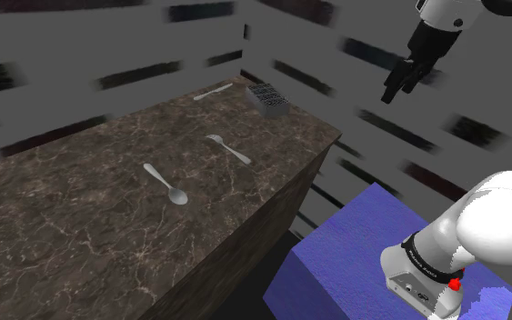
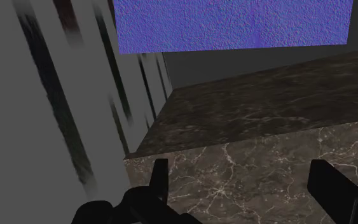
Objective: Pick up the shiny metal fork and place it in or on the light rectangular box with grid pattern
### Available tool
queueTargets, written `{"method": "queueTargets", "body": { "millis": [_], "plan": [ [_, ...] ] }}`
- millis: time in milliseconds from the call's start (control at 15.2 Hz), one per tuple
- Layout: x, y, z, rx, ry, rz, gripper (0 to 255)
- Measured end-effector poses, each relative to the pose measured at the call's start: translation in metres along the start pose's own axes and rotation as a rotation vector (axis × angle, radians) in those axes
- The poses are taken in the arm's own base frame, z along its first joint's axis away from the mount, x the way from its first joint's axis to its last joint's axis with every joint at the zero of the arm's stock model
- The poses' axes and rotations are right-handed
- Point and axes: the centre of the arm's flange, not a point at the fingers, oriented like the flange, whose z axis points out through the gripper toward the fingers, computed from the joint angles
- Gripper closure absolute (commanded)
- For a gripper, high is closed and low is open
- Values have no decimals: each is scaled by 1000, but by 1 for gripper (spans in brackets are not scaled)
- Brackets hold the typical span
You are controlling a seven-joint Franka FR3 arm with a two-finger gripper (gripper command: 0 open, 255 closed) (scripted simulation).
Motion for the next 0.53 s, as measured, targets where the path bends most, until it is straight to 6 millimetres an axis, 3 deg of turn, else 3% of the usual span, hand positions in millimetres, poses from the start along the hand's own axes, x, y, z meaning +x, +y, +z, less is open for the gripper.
{"method": "queueTargets", "body": {
  "millis": [198, 528],
  "plan": [
    [10, -11, 7, 2, -5, -6, 0],
    [54, -46, 33, 10, -24, -29, 0]
  ]
}}
